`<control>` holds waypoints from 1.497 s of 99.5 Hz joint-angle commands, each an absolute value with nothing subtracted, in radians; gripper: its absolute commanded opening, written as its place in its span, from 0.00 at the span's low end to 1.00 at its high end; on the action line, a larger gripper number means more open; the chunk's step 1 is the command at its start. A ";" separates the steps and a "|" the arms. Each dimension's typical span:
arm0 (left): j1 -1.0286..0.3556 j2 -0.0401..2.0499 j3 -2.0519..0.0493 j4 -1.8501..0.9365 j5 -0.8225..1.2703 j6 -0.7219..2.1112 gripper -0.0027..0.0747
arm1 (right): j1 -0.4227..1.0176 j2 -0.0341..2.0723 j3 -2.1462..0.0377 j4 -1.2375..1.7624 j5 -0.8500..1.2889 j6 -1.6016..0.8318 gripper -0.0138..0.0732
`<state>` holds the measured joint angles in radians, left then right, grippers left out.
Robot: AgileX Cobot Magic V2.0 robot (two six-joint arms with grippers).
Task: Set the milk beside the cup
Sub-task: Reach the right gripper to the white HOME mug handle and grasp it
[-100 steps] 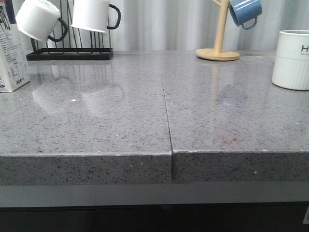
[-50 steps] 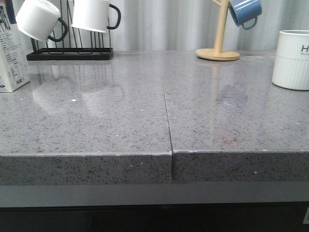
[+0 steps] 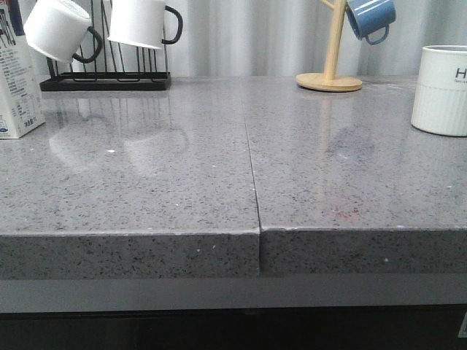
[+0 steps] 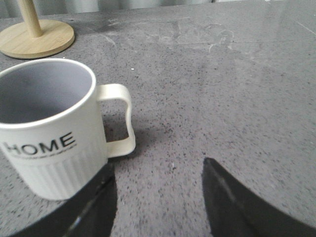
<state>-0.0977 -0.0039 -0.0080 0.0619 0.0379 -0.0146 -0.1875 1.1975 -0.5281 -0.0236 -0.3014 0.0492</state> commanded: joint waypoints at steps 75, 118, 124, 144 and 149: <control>-0.099 -0.037 0.043 0.053 -0.041 -0.021 0.01 | -0.194 1.592 -0.762 -0.128 -0.669 0.094 0.62; -0.099 -0.037 0.043 0.053 -0.041 -0.021 0.01 | -0.194 1.671 -0.790 -0.182 -0.777 0.160 0.01; -0.099 -0.037 0.043 0.053 -0.041 -0.021 0.01 | -0.194 1.669 -0.790 -0.182 -0.799 0.159 0.03; -0.099 -0.037 0.043 0.053 -0.041 -0.021 0.01 | -0.167 1.600 -0.790 -0.174 -0.753 0.154 0.03; -0.099 -0.037 0.043 0.053 -0.041 -0.021 0.01 | -0.143 1.577 -0.790 -0.155 -0.730 0.139 0.03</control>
